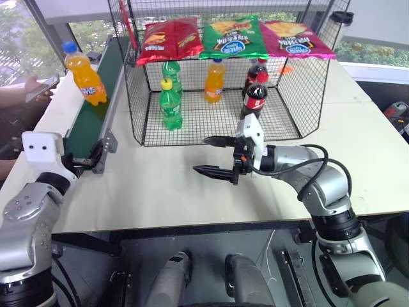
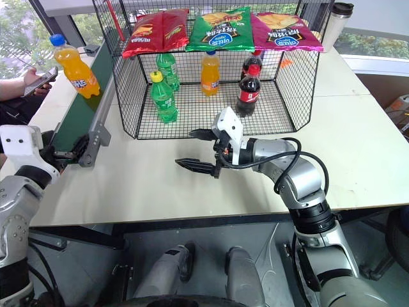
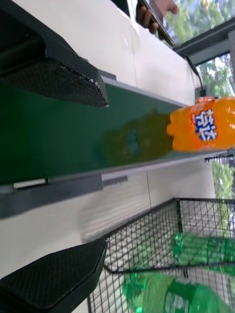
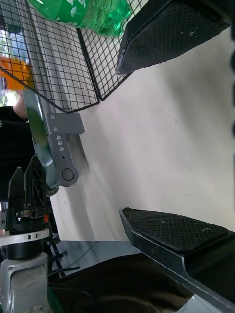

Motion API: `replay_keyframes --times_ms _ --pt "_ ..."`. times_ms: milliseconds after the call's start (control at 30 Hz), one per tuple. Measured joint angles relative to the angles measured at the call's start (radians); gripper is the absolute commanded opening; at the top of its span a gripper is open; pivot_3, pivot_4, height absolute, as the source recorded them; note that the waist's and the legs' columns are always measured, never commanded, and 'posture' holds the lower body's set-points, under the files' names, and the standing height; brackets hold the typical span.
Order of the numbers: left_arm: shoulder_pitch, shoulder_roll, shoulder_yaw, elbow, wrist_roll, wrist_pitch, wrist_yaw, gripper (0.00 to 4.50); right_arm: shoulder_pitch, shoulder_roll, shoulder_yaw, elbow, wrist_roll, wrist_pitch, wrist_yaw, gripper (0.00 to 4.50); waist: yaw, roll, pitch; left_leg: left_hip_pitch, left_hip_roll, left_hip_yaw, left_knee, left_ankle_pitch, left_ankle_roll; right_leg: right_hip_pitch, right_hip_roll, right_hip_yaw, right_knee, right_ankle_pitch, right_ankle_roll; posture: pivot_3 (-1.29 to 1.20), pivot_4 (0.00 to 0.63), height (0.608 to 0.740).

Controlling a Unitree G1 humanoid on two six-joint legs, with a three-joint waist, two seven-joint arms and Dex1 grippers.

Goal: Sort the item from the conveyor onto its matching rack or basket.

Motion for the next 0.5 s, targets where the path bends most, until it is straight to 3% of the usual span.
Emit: replay_keyframes --times_ms 500 --pt "-0.103 -0.052 -0.039 0.227 0.093 -0.153 0.054 4.5 0.003 -0.017 -0.009 -0.023 0.011 0.03 -0.023 4.48 0.0 0.0 0.0 0.0 0.0 0.0 0.0 0.0 0.0 0.0 0.0 0.0 0.0 0.0 0.0 0.0 0.15 0.739"
